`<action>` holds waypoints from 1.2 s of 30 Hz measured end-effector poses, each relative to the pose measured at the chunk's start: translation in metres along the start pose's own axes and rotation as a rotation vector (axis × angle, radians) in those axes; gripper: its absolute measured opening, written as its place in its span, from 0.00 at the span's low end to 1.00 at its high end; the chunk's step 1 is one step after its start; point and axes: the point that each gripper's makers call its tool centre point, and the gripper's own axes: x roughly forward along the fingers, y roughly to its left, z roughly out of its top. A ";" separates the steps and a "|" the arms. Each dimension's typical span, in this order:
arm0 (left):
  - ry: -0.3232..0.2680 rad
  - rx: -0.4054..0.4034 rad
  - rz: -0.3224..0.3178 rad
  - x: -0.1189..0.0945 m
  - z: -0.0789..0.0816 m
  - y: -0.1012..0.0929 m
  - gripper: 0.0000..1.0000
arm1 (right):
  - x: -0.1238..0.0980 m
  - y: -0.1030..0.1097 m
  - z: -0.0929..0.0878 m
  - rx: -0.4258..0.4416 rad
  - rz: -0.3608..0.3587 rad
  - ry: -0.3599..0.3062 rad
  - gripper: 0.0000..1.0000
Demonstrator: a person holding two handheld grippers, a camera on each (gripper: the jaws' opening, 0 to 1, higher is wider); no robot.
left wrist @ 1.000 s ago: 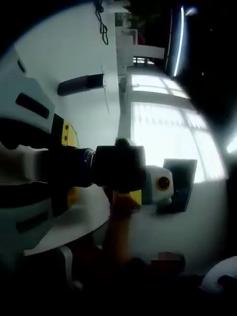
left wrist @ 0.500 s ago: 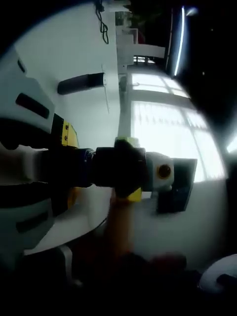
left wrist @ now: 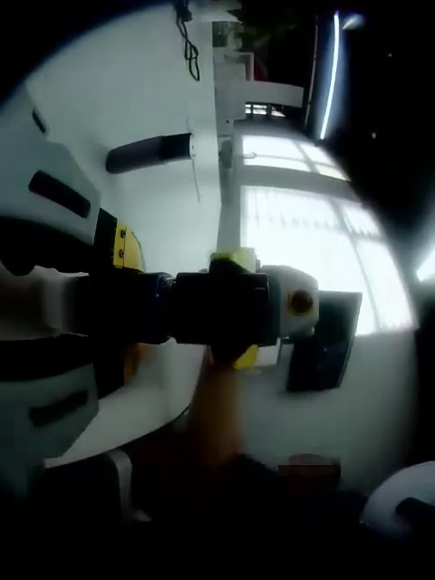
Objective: Pick up cosmetic bottle twist off cap place on table pick up cap screw tight cap place on table
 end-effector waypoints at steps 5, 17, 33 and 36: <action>0.000 0.001 0.000 0.000 0.000 0.000 0.15 | -0.004 -0.001 -0.005 0.020 -0.031 0.006 0.29; -0.001 0.003 0.001 0.000 0.000 0.000 0.15 | -0.011 -0.007 0.015 0.060 -0.289 -0.054 0.37; 0.000 0.016 0.021 -0.002 0.000 0.001 0.15 | -0.019 -0.007 0.024 0.120 -0.882 -0.155 0.36; 0.000 0.016 0.023 -0.002 0.000 0.001 0.15 | -0.019 -0.009 0.015 0.084 -0.977 -0.098 0.35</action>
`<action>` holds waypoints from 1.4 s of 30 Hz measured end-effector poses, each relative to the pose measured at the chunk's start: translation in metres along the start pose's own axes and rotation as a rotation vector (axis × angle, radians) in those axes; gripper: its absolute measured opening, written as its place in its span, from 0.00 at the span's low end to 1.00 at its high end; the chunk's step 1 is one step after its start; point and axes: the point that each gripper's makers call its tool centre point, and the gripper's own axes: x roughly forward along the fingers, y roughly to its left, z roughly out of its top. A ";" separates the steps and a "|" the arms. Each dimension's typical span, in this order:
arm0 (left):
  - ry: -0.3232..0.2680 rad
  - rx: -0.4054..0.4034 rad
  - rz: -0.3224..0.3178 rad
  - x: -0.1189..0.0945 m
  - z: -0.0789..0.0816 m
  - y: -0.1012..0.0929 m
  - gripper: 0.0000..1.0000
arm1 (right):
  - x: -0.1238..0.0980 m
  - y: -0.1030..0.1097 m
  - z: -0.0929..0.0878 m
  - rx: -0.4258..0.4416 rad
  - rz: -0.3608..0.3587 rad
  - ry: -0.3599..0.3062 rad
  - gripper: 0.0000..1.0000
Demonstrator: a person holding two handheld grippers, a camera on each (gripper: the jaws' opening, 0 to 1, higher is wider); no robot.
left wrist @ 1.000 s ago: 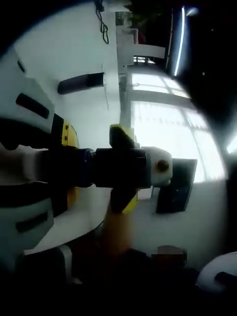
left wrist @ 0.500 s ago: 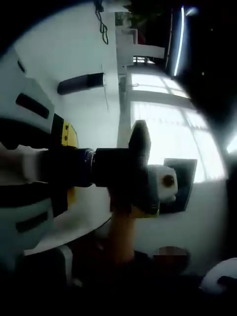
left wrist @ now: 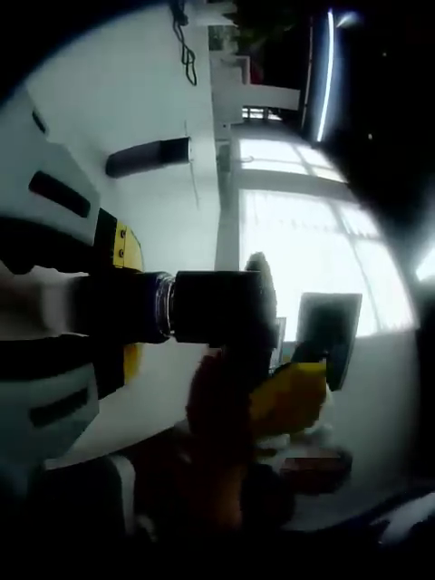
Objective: Pick up cosmetic bottle twist off cap place on table pick up cap screw tight cap place on table
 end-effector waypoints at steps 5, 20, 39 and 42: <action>0.000 0.002 0.003 0.000 0.000 0.000 0.15 | 0.003 0.009 -0.003 0.014 -0.062 -0.022 0.34; 0.003 0.003 0.023 -0.001 -0.001 0.002 0.15 | -0.010 -0.001 0.002 0.034 -0.278 -0.058 0.30; 0.002 0.010 0.027 -0.001 -0.001 0.002 0.15 | -0.005 -0.002 -0.014 -0.078 -0.504 0.019 0.17; 0.002 0.007 0.029 -0.001 -0.001 0.003 0.15 | -0.007 -0.005 -0.014 -0.073 -0.523 0.014 0.14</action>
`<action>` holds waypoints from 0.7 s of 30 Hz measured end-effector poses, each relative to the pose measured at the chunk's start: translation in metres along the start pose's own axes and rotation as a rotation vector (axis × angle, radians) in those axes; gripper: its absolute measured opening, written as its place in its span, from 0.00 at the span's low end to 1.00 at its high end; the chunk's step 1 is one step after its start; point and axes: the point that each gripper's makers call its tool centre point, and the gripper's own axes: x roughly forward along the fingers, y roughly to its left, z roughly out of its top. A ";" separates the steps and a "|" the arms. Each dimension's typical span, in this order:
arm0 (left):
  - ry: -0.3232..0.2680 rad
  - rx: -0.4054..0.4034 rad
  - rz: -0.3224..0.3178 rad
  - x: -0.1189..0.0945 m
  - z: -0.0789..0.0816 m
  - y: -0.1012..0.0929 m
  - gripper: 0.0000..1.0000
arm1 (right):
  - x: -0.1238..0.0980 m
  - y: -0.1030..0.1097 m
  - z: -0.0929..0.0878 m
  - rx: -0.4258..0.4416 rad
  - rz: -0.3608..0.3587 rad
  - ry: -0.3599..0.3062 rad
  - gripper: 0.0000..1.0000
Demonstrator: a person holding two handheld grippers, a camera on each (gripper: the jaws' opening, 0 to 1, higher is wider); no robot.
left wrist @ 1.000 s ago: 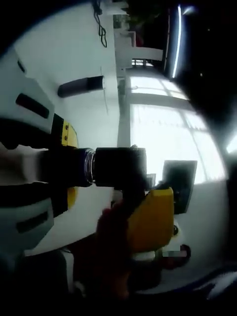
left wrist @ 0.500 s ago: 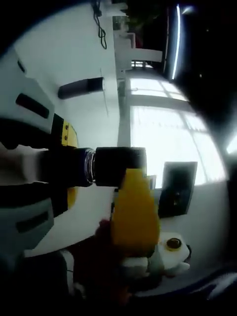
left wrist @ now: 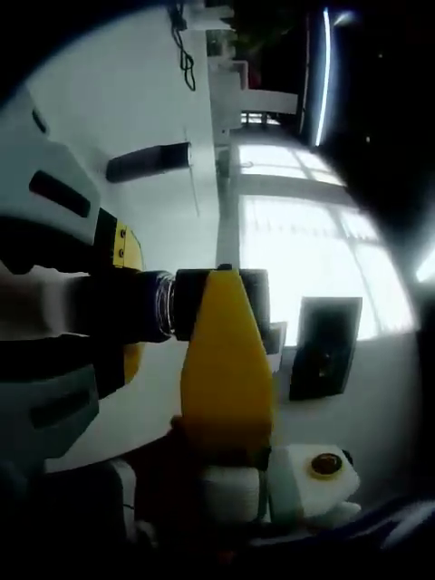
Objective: Pick up cosmetic bottle twist off cap place on table pick up cap screw tight cap place on table
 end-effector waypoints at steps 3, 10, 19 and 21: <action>0.000 -0.001 0.001 0.000 0.000 0.000 0.15 | 0.000 0.001 0.000 0.000 0.013 0.000 0.14; 0.000 0.002 -0.002 0.000 0.000 0.000 0.15 | -0.001 0.002 0.002 -0.020 0.063 -0.015 0.13; -0.001 -0.001 -0.004 0.000 0.000 0.000 0.15 | 0.001 0.001 0.009 -0.004 0.099 -0.039 0.13; -0.001 -0.004 -0.004 0.000 0.000 0.000 0.15 | 0.000 0.001 0.015 0.004 0.101 -0.057 0.13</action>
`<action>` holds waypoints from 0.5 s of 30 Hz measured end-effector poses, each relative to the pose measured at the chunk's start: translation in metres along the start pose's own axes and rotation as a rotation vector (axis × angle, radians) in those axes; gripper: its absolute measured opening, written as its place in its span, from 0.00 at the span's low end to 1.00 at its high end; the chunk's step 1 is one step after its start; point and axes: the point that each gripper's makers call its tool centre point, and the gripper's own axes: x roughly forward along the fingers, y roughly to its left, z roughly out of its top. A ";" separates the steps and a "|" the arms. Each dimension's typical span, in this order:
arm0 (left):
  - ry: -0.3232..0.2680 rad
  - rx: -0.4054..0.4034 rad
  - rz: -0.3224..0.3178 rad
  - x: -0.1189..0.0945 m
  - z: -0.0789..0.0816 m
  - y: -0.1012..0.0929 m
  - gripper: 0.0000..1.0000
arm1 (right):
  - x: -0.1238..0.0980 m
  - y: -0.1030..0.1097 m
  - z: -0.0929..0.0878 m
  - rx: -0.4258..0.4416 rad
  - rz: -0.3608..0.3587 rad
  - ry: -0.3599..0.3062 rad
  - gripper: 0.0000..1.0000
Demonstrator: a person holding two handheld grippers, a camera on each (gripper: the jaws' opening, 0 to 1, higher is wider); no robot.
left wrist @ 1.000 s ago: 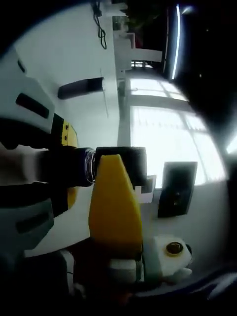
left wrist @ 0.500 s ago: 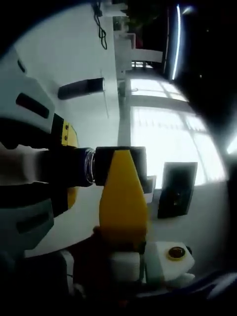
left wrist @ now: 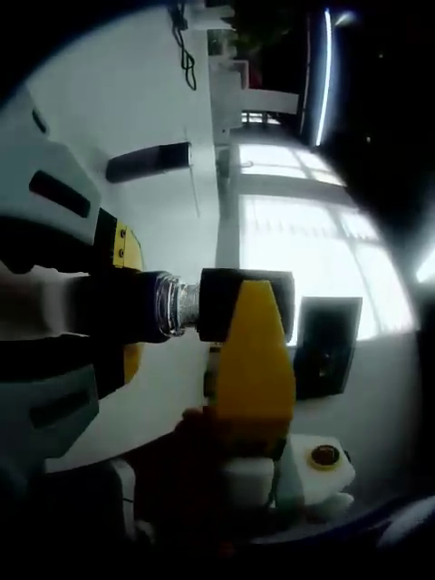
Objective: Pick up cosmetic bottle twist off cap place on table pick up cap screw tight cap place on table
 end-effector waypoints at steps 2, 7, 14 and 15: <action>0.000 0.004 0.004 0.000 0.000 0.001 0.15 | -0.001 -0.001 0.006 0.004 -0.004 -0.023 0.13; 0.002 -0.004 0.003 0.000 0.000 0.001 0.15 | -0.004 -0.011 0.017 0.009 -0.028 -0.055 0.13; 0.005 -0.012 0.001 0.000 0.000 0.002 0.15 | -0.012 -0.037 0.018 0.009 -0.082 -0.076 0.13; 0.005 -0.012 0.001 0.000 0.000 0.002 0.15 | -0.014 -0.040 0.017 0.012 -0.087 -0.077 0.13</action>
